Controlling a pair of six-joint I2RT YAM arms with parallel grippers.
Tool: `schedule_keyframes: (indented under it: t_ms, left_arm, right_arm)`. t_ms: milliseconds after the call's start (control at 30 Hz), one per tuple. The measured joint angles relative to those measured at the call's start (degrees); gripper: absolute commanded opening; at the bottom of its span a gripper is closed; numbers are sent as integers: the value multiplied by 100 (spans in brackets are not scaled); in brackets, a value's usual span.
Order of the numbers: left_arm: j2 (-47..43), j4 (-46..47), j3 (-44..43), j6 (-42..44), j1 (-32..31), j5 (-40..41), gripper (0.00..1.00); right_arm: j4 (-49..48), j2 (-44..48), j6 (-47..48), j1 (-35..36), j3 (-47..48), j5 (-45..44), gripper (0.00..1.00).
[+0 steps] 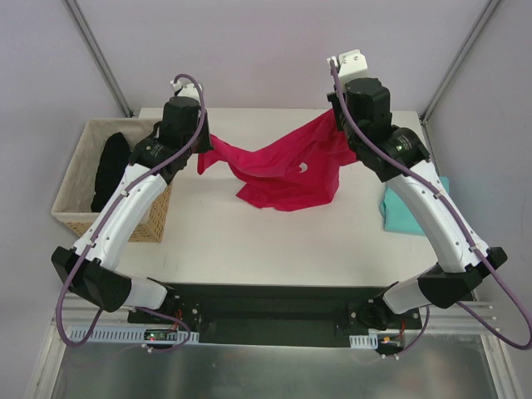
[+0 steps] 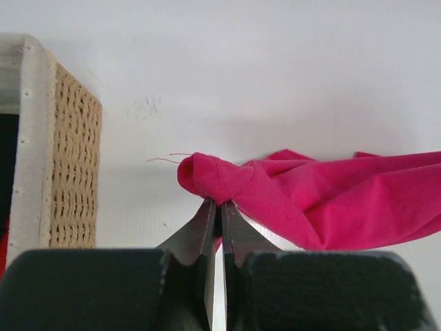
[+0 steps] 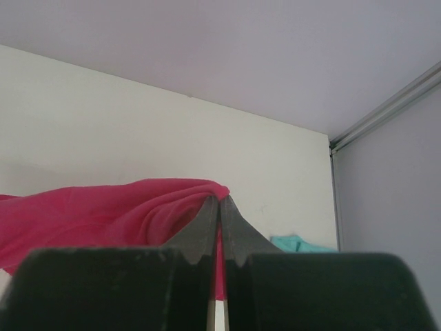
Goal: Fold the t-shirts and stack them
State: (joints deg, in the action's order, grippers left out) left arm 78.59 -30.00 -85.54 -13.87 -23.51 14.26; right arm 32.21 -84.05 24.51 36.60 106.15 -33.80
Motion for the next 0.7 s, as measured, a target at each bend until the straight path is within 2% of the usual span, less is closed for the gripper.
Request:
schedule_keyframes:
  t_ms: [433,700]
  left_arm:
    - [-302,-7,-743,317,144,531,0]
    - [-404,-46,-822,339,149,581,0]
  right_arm:
    - [-114,22,153,-15,0,-28,1]
    - [-157,157,153,-20,-109,-44,1]
